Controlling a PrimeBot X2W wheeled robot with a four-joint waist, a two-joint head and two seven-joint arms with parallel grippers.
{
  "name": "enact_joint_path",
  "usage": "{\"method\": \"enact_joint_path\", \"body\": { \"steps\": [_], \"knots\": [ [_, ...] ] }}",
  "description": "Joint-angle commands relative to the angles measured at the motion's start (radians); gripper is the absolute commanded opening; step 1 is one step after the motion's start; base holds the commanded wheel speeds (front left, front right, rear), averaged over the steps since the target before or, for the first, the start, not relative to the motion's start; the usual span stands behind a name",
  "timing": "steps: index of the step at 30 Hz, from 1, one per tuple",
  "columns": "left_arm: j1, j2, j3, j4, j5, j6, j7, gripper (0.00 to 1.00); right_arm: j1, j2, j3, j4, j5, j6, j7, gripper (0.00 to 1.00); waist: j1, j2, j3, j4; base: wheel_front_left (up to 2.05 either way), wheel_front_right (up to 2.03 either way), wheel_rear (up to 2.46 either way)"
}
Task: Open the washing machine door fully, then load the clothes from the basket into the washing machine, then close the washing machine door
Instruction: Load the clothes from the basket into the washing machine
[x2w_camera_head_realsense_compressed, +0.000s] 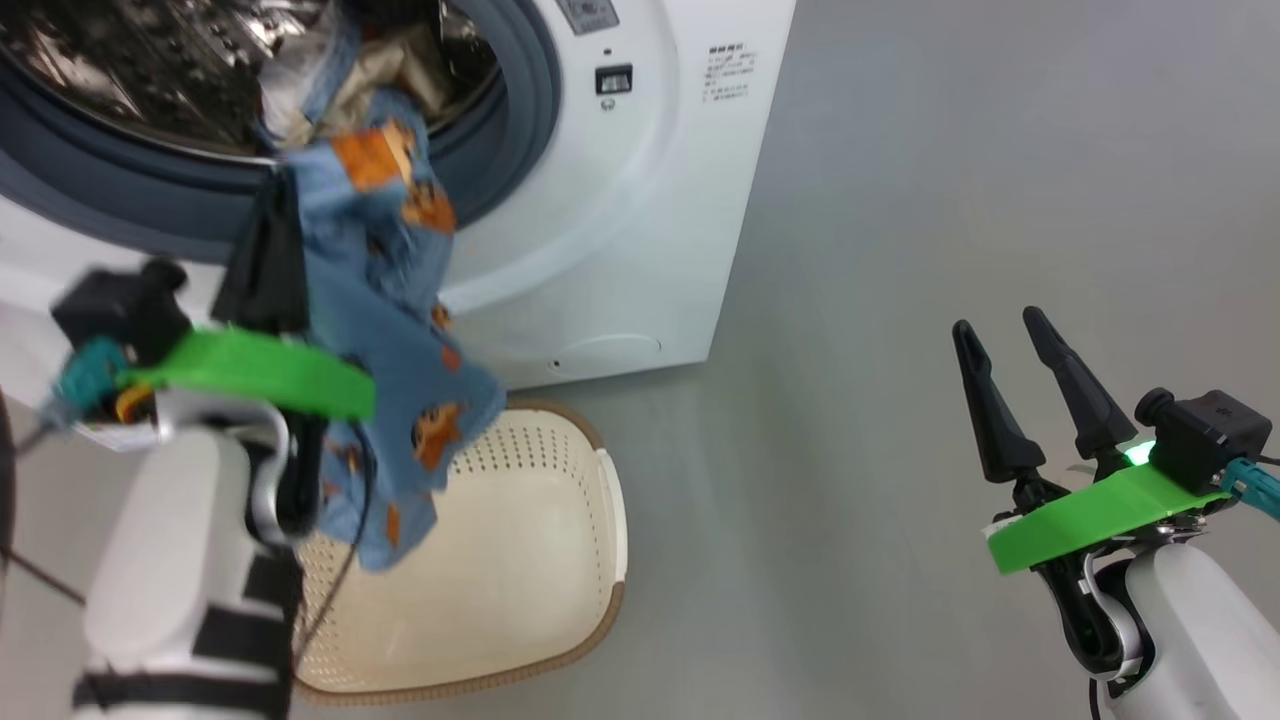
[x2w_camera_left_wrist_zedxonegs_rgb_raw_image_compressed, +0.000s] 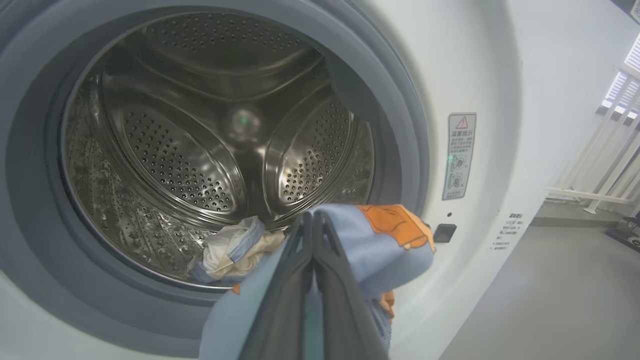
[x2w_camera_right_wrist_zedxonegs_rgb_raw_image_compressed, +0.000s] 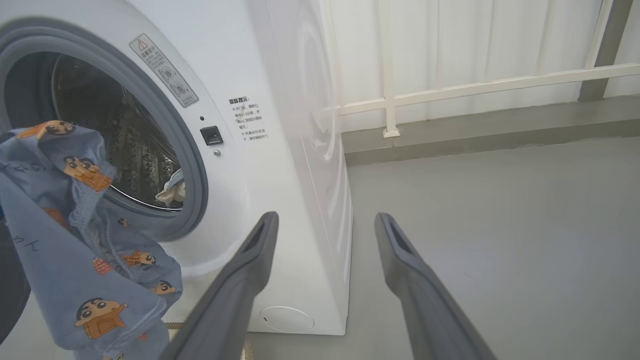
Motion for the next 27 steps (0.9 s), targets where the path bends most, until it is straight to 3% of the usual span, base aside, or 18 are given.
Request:
{"method": "enact_joint_path", "body": {
  "steps": [1,14,27],
  "knots": [
    [-0.089,0.038,0.03,0.03,0.003,0.004,0.001,0.0,-0.025,-0.018,0.018,-0.029,-0.006,0.005,-0.008,1.0,-0.0001,0.0,0.054,-0.01,0.0,0.0,0.0],
    [-0.435,0.089,0.034,0.418,0.031,-0.01,-0.047,0.0,-0.073,-0.034,0.013,-0.073,-0.03,0.005,-0.008,1.0,-0.0001,0.0,0.25,-0.1,0.0,0.0,0.0],
    [-0.767,0.179,0.029,0.597,0.08,-0.006,-0.067,0.0,-0.119,0.039,0.016,-0.111,-0.047,0.005,-0.008,1.0,-0.0001,0.0,0.477,-0.178,0.0,0.0,0.0]
  ]
}}
